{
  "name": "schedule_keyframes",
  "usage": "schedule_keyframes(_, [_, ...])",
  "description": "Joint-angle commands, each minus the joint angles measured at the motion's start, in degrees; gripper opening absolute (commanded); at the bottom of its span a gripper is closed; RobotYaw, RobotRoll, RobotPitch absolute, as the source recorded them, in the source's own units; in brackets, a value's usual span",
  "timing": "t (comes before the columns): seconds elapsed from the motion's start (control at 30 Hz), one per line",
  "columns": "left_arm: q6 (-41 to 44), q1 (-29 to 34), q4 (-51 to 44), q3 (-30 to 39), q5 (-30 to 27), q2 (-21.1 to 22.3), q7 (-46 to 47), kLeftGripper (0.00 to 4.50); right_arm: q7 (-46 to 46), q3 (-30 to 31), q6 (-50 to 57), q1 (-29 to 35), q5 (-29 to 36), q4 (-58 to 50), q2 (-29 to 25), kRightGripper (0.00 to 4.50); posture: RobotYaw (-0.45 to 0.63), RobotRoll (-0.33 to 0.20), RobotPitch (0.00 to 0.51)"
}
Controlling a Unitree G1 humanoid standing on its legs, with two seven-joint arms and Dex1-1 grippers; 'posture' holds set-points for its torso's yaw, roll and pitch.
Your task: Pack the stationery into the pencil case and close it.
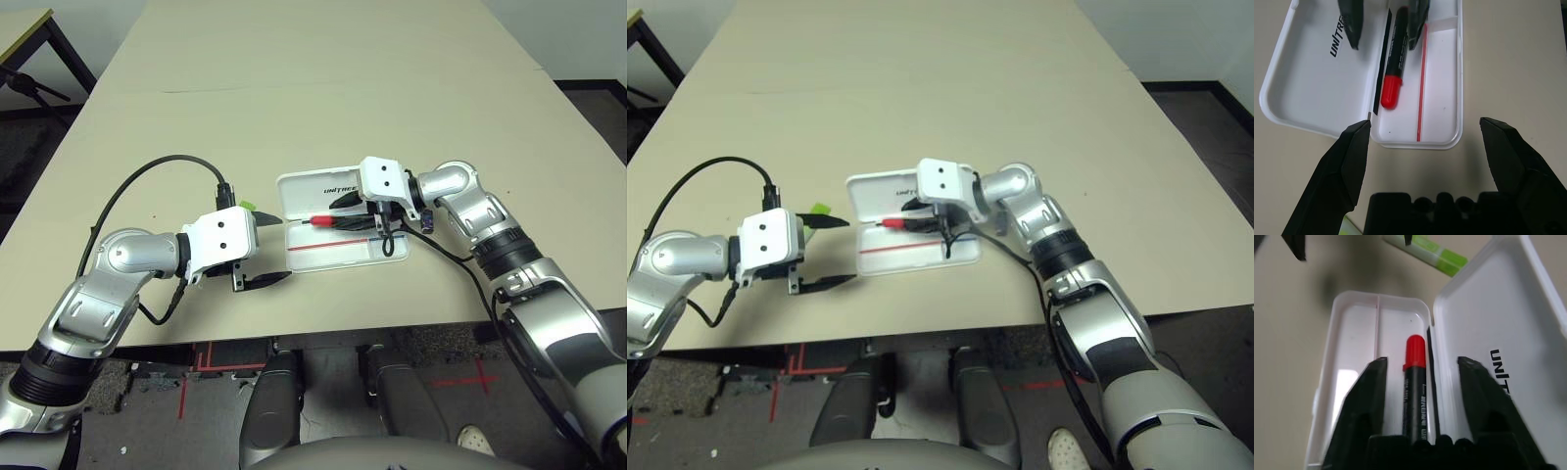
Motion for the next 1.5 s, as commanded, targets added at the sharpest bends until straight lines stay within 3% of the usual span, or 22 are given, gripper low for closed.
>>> schedule_keyframes(0.03, [-0.24,1.1,-0.06,-0.35,0.74,0.18,0.24,4.5,2.36,-2.88,4.87,1.76,4.8,-4.85,-1.73,4.25,0.07,0.0,0.138])
schedule_keyframes(0.07, [-0.1,1.27,-0.07,-0.2,0.66,0.08,0.47,4.5,2.48,-3.83,7.07,2.57,6.26,-6.76,-2.5,4.48,0.08,0.0,0.137])
schedule_keyframes(0.4, [1.73,3.36,0.95,3.08,-1.45,-1.18,3.19,4.5,4.11,-14.02,24.48,16.13,19.18,-23.61,-16.0,4.48,0.07,0.0,0.135])
schedule_keyframes(0.67, [4.19,3.19,2.66,5.17,-2.21,-2.94,6.11,4.5,3.33,-20.7,27.03,25.84,23.11,-26.88,-23.16,4.48,0.04,0.0,0.131])
schedule_keyframes(0.9, [10.98,3.27,2.99,6.35,-2.36,-3.95,10.12,4.5,3.08,-22.3,26.03,31.17,23.97,-27.8,-24.95,4.48,0.03,0.0,0.139])
schedule_keyframes(1.17, [27.25,2.25,2.49,8.93,-3.65,-10.79,21.65,4.5,1.48,-22.2,25.74,32.44,23.9,-28.18,-24.73,4.48,0.02,0.0,0.147])
schedule_keyframes(1.5, [35.61,-1.72,7.18,11.83,-3.49,-16.15,30.42,4.5,0.4,-22.1,24.77,34.26,23.77,-29.19,-25.03,4.48,0.0,0.0,0.155])
